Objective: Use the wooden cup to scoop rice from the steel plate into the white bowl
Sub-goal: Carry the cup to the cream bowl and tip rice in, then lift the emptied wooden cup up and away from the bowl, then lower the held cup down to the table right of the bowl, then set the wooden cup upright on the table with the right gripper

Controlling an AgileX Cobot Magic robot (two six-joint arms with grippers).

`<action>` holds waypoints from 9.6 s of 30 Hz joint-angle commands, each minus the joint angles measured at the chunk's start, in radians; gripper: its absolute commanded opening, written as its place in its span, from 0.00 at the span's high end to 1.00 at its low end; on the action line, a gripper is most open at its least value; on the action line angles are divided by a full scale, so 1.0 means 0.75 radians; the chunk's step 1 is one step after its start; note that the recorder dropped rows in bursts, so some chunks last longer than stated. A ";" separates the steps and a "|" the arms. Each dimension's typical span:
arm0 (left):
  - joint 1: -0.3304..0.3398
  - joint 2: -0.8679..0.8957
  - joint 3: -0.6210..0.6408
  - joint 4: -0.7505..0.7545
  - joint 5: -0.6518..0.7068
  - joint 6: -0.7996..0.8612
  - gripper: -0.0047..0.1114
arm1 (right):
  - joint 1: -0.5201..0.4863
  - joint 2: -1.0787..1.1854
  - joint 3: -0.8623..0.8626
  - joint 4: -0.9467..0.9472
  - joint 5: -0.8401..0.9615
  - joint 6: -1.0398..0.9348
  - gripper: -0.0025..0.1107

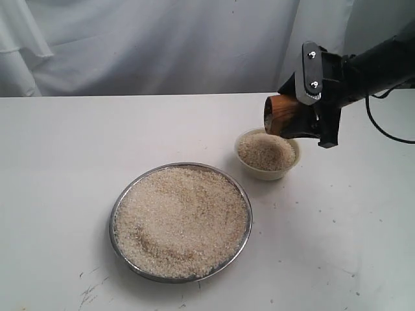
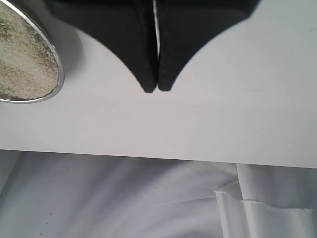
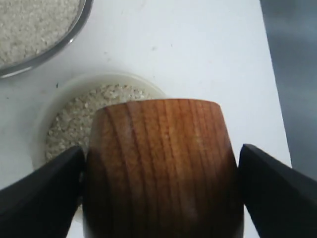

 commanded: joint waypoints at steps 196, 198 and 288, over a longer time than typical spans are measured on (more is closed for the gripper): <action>-0.002 -0.007 0.006 -0.001 -0.008 -0.004 0.96 | 0.044 0.053 1.229 -2.025 -2.665 3.105 0.98; -0.002 -0.007 0.006 -0.001 -0.008 -0.004 0.96 | 0.044 0.073 1.200 -2.102 -2.665 3.148 0.98; -0.002 -0.007 0.006 -0.001 -0.008 -0.004 0.96 | -0.341 0.248 0.983 -2.697 -2.665 3.217 0.98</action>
